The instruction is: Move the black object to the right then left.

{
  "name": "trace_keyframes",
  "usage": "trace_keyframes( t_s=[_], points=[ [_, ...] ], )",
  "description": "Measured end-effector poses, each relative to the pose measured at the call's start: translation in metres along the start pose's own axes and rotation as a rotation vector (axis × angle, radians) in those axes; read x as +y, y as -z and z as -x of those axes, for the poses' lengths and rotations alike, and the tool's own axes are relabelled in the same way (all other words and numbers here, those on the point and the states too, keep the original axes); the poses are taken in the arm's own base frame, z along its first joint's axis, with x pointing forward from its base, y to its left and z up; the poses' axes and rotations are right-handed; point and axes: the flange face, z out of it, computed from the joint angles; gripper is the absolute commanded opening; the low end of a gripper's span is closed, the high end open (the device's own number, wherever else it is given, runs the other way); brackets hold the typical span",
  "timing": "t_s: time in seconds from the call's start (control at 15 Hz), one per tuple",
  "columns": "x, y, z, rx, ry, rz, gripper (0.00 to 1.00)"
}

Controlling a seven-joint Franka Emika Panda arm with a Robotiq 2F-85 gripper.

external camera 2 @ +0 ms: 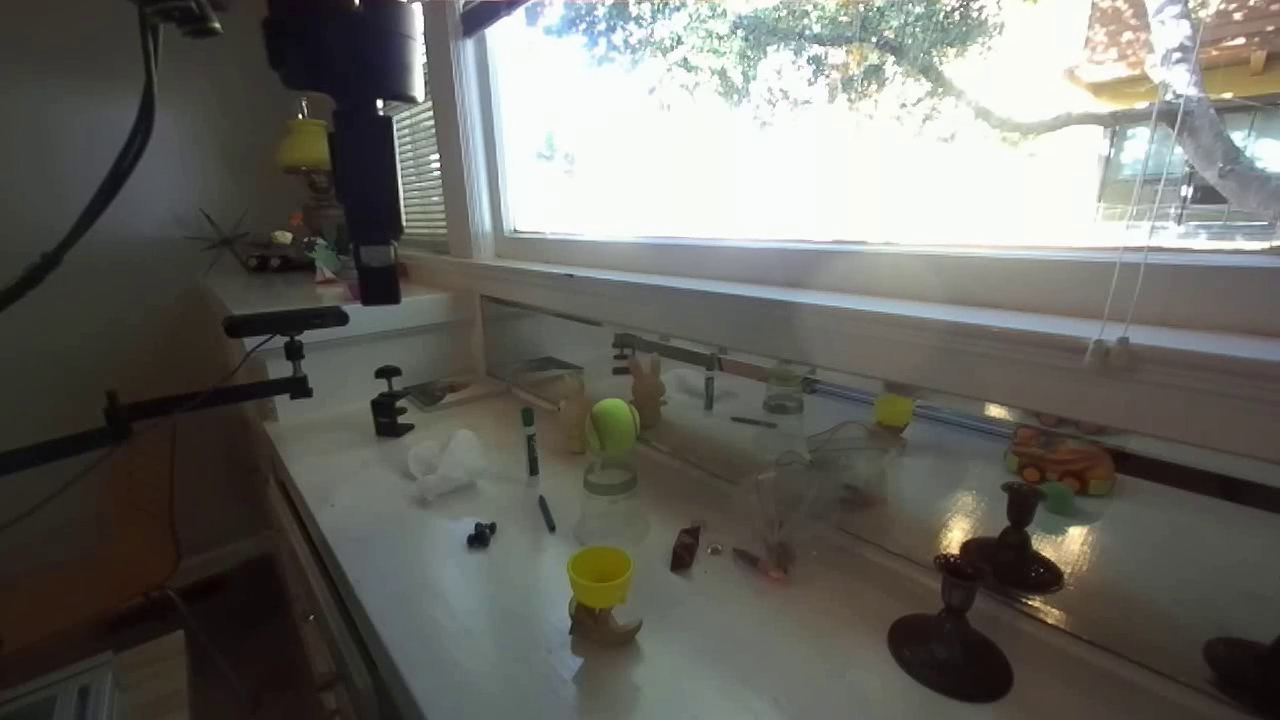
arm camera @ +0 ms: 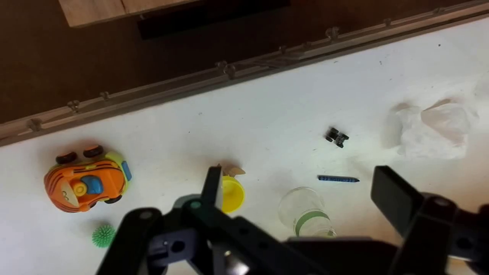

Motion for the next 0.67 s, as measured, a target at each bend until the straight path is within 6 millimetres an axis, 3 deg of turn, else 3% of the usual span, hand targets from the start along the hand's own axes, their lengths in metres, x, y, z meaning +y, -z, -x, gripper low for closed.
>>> trace_keyframes(
  t_s=[0.27, 0.67],
  points=[
    [-0.015, -0.004, -0.002, -0.011, 0.116, 0.008, 1.0],
    [-0.116, -0.026, -0.01, -0.069, 0.446, 0.087, 1.0]
  ],
)
